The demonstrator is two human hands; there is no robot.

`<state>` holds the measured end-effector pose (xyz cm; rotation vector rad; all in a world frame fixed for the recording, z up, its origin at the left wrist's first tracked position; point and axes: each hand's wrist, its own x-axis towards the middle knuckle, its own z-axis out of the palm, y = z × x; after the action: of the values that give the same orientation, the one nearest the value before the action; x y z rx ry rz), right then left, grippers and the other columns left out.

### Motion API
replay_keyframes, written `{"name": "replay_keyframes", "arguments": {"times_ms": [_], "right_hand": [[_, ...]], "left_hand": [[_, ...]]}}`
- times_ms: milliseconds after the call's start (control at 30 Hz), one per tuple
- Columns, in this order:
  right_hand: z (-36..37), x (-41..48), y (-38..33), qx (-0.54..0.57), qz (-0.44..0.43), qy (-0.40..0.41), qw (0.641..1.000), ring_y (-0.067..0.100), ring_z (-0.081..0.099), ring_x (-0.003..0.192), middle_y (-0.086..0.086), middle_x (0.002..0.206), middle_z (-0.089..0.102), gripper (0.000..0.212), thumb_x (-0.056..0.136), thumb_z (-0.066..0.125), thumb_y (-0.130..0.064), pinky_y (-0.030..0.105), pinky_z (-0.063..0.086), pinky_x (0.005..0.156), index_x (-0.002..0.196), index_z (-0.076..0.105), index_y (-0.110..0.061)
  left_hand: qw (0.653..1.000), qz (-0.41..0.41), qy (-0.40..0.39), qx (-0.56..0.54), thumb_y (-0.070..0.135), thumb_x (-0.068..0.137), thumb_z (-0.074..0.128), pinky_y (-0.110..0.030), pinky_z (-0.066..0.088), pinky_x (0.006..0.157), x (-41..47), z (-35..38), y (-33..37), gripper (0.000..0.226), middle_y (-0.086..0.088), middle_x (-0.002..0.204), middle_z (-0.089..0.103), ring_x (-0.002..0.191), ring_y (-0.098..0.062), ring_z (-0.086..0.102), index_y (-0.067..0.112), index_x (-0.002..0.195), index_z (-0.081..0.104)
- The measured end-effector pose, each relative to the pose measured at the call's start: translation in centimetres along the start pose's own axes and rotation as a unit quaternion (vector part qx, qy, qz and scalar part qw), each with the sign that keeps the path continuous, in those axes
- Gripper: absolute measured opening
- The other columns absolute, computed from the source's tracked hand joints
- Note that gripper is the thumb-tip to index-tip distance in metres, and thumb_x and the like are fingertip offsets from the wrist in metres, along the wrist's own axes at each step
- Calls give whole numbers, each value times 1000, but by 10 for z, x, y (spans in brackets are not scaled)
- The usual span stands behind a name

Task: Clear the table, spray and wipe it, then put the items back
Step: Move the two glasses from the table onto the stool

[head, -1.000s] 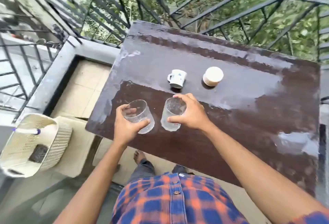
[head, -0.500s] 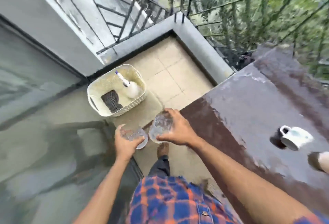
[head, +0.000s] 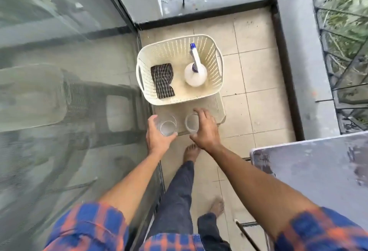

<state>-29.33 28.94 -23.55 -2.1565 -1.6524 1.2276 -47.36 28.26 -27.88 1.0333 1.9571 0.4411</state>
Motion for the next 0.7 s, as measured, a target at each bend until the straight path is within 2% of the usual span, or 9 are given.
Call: {"name": "replay_keyframes", "arguments": {"times_ms": [133,267,433,600,700], "right_hand": [[20,23,8,-46,-40,-27,998,36,47,129,13,144,47,87,68,79,-5,42,40,111,148,44,-13],[32,33,11,-47,-56,-27,997,37,46,129,16,145,46,87,70,82,-7,44,43,108,148,45,-14],[32,37,13,-33,-68,-25,997,37,46,131,17,148,44,87,71,84,-8,45,44,108,149,45,-14],[29,42,15,-53,-77,-42,995,38,44,137,17,153,38,89,72,83,-2,42,42,110,149,42,-21],[27,49,13,-68,-87,-61,992,38,40,141,17,157,34,94,74,84,-3,42,41,114,152,38,-25]], "left_hand": [[999,25,1,37,26,59,96,-25,38,96,17,12,-1,97,3,137,53,120,-12,49,26,136,36],[998,46,6,47,27,60,96,-35,44,100,23,19,-2,100,1,140,52,124,-22,51,26,137,33],[999,39,4,32,24,60,96,-37,41,108,24,17,-1,110,1,148,46,133,-21,47,26,144,25],[999,23,-13,38,19,60,96,-32,36,110,26,14,3,113,2,151,44,135,-20,44,24,148,24],[999,-3,-16,32,15,58,96,-37,39,110,28,13,3,116,-2,148,46,133,-23,47,24,148,23]]}}
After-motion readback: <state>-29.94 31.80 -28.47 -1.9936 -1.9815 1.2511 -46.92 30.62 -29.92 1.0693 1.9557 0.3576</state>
